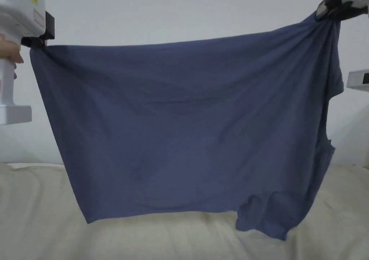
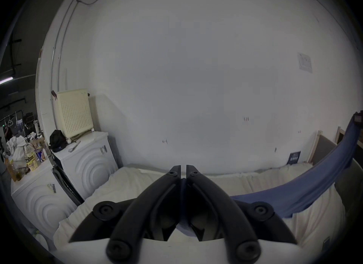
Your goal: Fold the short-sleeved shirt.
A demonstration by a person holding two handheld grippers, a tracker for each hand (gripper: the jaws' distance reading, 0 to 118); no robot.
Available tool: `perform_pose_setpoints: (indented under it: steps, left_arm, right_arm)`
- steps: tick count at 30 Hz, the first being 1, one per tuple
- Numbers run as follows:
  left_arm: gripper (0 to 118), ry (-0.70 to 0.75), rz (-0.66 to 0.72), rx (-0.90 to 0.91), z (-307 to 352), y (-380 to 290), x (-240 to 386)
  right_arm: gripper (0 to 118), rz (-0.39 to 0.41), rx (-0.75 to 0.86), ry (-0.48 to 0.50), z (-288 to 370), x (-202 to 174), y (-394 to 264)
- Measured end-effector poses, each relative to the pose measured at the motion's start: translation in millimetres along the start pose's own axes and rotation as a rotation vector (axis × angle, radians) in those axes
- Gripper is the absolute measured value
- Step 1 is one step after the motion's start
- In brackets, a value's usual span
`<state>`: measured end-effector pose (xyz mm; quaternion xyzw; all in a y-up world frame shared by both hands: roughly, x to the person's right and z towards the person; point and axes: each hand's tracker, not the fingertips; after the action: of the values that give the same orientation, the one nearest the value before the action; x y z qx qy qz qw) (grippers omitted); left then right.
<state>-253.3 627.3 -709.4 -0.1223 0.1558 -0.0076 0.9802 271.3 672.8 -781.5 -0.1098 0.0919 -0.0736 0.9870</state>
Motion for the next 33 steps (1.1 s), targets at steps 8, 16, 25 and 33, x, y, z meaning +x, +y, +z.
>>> perform_pose_setpoints:
  steps: [8, 16, 25, 33]
  left_arm:
    - [3, -0.024, -0.031, -0.191, -2.0, -120.2, 4.7]
    - [3, -0.046, -0.104, -0.372, 29.1, -261.9, 4.7]
    - [3, -0.056, -0.132, -0.491, 106.6, -375.2, -10.6]
    - [3, -0.068, -0.095, -0.535, 167.3, -426.8, -33.6]
  right_arm:
    - [3, -0.007, -0.182, 0.042, 13.5, 7.5, -129.4]
    - [3, -0.143, -0.371, 0.024, 46.0, 34.8, -291.4]
    - [3, -0.271, -0.545, -0.052, 136.5, 56.6, -446.9]
    - [3, -0.261, -0.497, -0.061, 225.7, 70.5, -482.3]
